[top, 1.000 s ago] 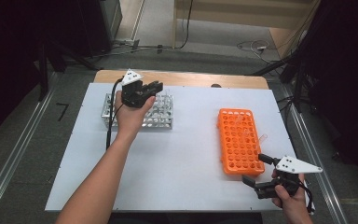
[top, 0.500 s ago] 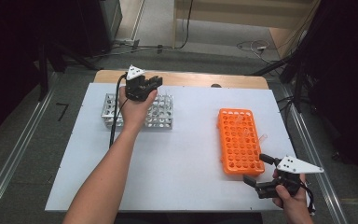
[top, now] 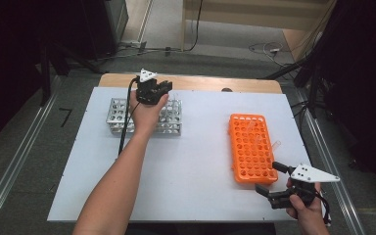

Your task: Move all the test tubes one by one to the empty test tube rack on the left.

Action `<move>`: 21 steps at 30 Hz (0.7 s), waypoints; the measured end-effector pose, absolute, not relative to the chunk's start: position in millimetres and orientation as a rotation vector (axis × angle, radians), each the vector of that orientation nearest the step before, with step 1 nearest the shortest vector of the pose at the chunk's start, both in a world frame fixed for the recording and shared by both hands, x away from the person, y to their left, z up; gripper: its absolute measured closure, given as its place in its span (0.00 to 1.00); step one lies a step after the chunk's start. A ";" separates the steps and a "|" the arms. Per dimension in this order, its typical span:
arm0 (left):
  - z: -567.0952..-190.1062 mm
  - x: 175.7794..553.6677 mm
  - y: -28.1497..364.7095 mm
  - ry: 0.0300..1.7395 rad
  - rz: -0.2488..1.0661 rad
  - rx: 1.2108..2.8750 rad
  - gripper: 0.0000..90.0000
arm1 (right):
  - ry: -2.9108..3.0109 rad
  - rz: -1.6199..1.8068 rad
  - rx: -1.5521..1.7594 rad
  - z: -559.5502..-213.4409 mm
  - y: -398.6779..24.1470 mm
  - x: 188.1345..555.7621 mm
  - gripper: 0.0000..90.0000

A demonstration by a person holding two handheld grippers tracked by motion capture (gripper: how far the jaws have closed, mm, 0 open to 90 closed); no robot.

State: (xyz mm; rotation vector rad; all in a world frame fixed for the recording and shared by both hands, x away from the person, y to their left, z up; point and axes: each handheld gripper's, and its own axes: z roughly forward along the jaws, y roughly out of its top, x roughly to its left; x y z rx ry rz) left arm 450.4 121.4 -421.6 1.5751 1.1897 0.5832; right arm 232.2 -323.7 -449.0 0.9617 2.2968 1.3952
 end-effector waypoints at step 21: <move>-433.5 446.8 113.8 1.210 0.596 1.661 0.81 | 2.298 1.393 0.954 -448.4 -322.3 231.7 0.00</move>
